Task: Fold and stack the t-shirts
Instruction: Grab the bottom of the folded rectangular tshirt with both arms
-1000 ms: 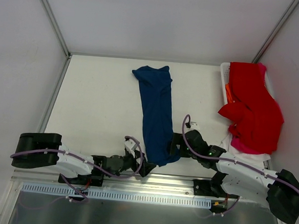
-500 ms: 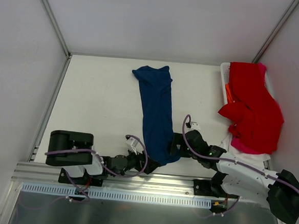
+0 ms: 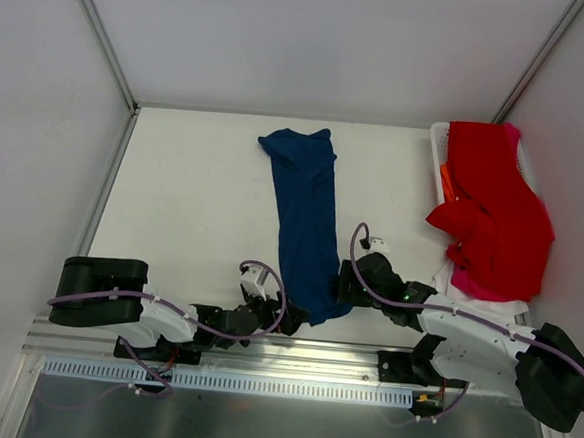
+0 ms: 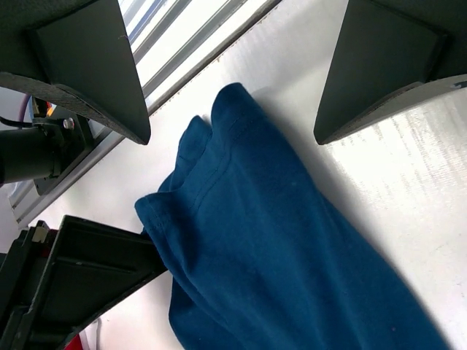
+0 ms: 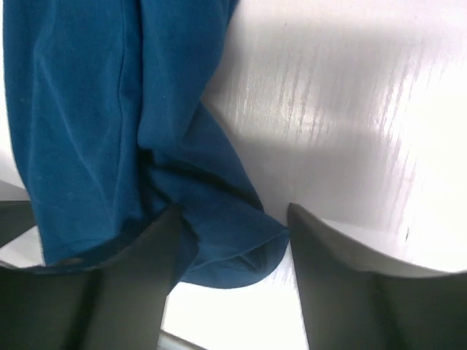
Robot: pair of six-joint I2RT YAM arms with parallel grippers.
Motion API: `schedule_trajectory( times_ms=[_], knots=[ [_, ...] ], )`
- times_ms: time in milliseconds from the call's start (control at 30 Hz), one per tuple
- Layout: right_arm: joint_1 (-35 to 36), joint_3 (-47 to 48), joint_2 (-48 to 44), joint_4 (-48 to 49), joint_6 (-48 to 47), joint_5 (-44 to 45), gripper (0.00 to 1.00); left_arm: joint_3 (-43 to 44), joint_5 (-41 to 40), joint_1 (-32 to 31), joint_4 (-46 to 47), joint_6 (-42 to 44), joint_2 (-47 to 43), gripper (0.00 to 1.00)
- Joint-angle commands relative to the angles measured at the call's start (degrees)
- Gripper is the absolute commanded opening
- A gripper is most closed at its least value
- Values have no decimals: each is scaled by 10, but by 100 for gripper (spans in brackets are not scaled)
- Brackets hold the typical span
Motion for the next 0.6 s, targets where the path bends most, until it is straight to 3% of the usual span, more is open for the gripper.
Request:
schedule_trajectory(
  times_ms=[0, 100, 133, 200, 267, 433, 533, 567],
  knots=[
    [2, 18, 17, 23, 0, 1, 59, 13, -3, -3, -23, -7, 28, 99],
    [3, 20, 33, 30, -2, -2, 40, 22, 0, -3, -25, -3, 35, 99],
    [3, 22, 37, 34, -2, -5, 29, 24, 0, -2, -23, -2, 38, 99],
    [3, 25, 45, 34, -2, -6, 19, 28, 3, -1, -21, -2, 47, 99],
    [3, 27, 54, 35, -2, -7, 1, 29, 7, 3, -12, -5, 58, 99],
    [3, 25, 65, 42, 3, -8, 0, 35, 15, 9, 3, -5, 72, 93],
    [3, 20, 69, 51, 8, -14, 0, 45, 14, 11, -8, 5, 73, 78],
    [3, 18, 70, 53, 9, -14, 0, 48, 14, 11, -12, 8, 73, 68]
  ],
)
